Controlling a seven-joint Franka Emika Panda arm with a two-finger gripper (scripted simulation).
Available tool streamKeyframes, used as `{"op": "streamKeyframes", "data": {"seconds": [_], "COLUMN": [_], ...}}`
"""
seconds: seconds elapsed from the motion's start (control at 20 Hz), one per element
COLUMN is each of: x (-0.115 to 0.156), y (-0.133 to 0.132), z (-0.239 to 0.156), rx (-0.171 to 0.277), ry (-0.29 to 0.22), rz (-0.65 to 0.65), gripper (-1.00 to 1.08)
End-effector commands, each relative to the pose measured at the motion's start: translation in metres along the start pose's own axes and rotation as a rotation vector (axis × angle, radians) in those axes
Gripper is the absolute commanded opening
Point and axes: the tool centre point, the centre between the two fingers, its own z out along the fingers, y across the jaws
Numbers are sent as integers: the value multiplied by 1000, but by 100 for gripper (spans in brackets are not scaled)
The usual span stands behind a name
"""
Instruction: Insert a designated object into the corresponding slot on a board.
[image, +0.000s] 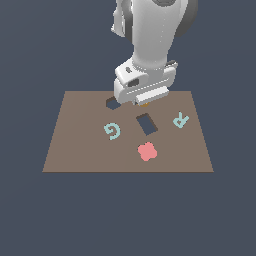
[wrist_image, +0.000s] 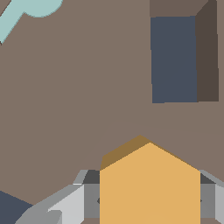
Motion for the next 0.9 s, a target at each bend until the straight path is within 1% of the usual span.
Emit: {"op": "streamKeyframes", "data": {"seconds": [0.0,0.25,0.45,0.65,0.85], "x": [0,0,1,3,5], "y": [0,1,4,9,17], "z": [1,0,0,-1,-2], "rx": [0,0,0,0,0], "ry": [0,0,0,0,0], "rz": [-1,9,47,116,216], "gripper": [-100,-100,-100,-100,-100]}}
